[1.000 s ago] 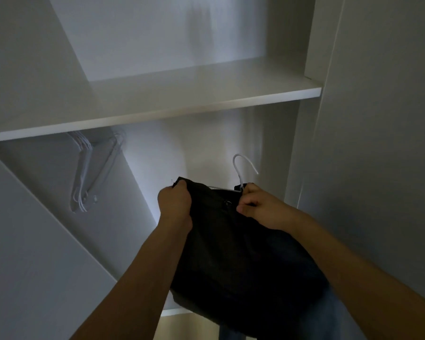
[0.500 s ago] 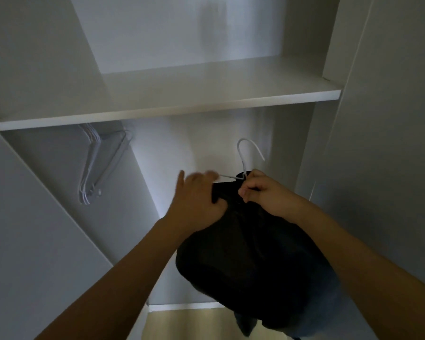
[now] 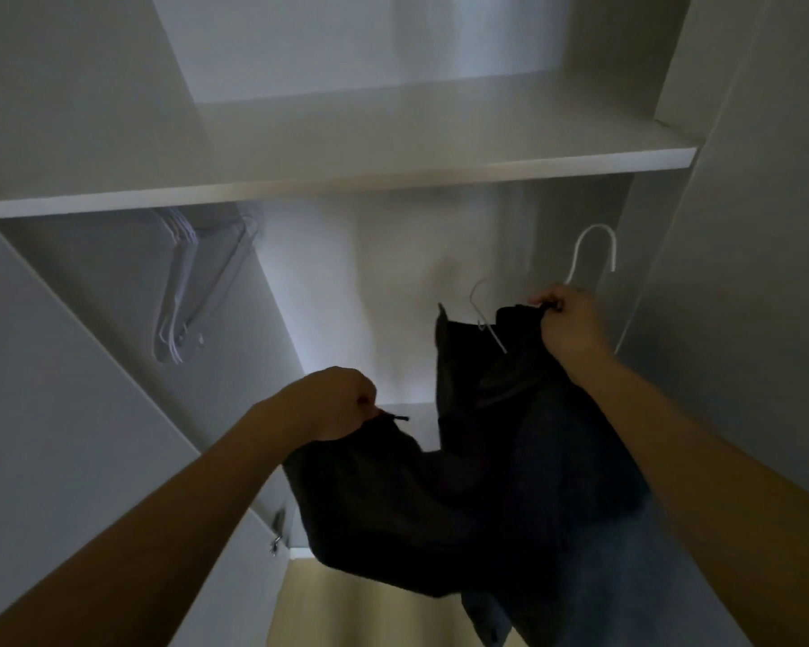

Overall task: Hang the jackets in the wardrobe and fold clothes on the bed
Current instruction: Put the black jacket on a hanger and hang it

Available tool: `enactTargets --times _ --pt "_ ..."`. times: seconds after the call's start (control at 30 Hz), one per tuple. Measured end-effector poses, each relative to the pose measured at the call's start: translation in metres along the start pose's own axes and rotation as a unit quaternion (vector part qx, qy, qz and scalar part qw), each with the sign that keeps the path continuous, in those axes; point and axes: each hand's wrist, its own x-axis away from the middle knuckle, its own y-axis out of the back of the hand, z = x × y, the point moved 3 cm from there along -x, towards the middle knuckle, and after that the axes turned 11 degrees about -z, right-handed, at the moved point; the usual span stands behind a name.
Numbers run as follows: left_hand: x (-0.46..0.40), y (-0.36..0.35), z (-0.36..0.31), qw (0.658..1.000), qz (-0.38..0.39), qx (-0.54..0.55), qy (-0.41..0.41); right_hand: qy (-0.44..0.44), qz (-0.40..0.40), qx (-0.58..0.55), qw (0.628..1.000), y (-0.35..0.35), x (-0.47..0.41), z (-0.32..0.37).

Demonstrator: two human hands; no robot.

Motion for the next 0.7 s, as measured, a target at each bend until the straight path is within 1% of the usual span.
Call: enactTargets --times 0.07,0.1,0.13,0.17,0.2,0.23,0.27,0.3,0.33,0.37,0.43,0.5,0.57,0.6,0.63,0.67,0.7 --pt "0.000 -0.021 0.001 0.994 0.003 0.106 0.006 0.024 0.014 0.022 0.999 -0.020 0.010 -0.003" --pt "0.001 -0.033 0.006 0.989 0.014 0.142 0.023 0.031 0.015 0.032 0.999 -0.028 0.016 -0.005" --pt "0.003 -0.045 0.018 0.988 0.016 0.144 0.050 0.034 0.006 0.041 0.999 -0.032 0.019 -0.007" --pt "0.008 -0.056 0.039 0.990 0.008 0.109 0.090 0.028 -0.014 0.048 0.998 -0.032 0.020 -0.009" --pt "0.016 -0.065 0.064 0.989 -0.009 0.046 0.143 0.013 -0.040 0.053 0.998 -0.029 0.020 -0.012" --pt "0.028 -0.070 0.093 0.977 -0.028 -0.025 0.211 -0.011 -0.069 0.056 0.996 -0.024 0.018 -0.016" --pt "0.042 -0.071 0.119 0.957 -0.042 -0.078 0.276 -0.044 -0.100 0.060 0.992 -0.019 0.017 -0.020" --pt "0.051 -0.070 0.136 0.939 -0.053 -0.093 0.326 -0.077 -0.133 0.063 0.986 -0.015 0.018 -0.023" --pt "0.052 -0.068 0.145 0.930 -0.064 -0.069 0.355 -0.101 -0.162 0.066 0.979 -0.014 0.021 -0.022" --pt "0.044 -0.064 0.145 0.931 -0.071 -0.012 0.357 -0.110 -0.177 0.069 0.976 -0.018 0.026 -0.019" --pt "0.018 -0.056 0.127 0.937 -0.084 0.143 0.308 -0.086 -0.155 0.075 0.981 -0.037 0.040 -0.004" --pt "0.002 -0.043 0.103 0.919 -0.105 0.280 0.258 -0.058 -0.108 0.043 0.991 -0.061 0.057 0.010" --pt "-0.003 -0.035 0.093 0.887 -0.110 0.381 0.239 -0.044 -0.079 0.014 0.996 -0.079 0.077 0.019" --pt "-0.002 -0.031 0.093 0.871 -0.111 0.415 0.238 -0.037 -0.073 0.013 0.997 -0.084 0.087 0.022" --pt "-0.001 -0.028 0.097 0.865 -0.113 0.429 0.236 -0.029 -0.070 0.007 0.997 -0.089 0.095 0.022" --pt "0.001 -0.025 0.102 0.870 -0.104 0.424 0.231 -0.023 -0.071 -0.008 0.997 -0.091 0.100 0.024" --pt "0.002 -0.023 0.108 0.885 -0.077 0.404 0.219 -0.019 -0.075 -0.024 0.997 -0.091 0.102 0.027"
